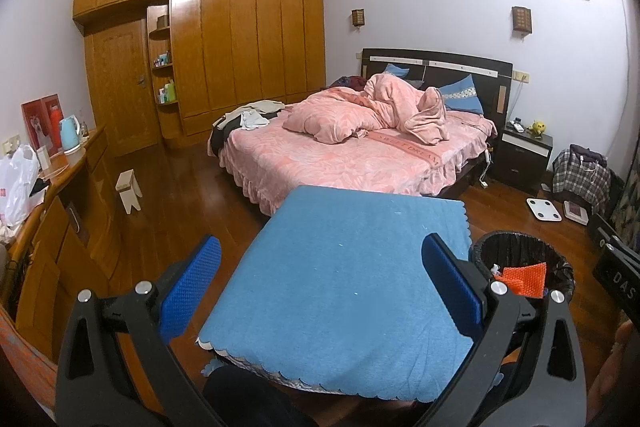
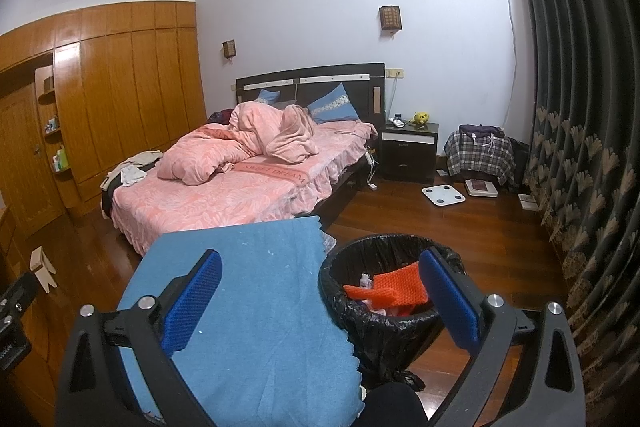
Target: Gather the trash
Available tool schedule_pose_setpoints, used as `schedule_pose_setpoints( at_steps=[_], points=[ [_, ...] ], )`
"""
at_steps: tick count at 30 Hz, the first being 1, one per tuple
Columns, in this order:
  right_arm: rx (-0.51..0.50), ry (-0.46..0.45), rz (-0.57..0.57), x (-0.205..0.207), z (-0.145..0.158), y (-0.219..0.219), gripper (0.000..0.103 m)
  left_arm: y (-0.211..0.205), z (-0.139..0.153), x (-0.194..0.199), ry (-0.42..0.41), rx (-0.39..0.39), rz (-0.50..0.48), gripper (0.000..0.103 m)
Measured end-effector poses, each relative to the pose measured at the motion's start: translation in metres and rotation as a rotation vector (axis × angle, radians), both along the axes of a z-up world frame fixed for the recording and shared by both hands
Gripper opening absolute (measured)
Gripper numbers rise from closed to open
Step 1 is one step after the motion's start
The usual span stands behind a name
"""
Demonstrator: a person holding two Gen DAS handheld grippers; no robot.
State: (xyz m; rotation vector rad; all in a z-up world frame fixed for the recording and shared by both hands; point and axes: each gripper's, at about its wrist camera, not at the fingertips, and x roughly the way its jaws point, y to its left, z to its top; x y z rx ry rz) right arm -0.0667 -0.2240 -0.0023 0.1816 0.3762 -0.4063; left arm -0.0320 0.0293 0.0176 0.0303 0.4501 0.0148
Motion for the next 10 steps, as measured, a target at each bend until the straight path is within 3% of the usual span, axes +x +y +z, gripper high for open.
schedule_pose_setpoints(
  at_steps=[10],
  points=[
    [0.002, 0.001, 0.000, 0.0010, -0.0003, -0.0002, 0.097, 0.0013, -0.0030, -0.0003, 0.009, 0.005, -0.023, 0.098]
  ],
)
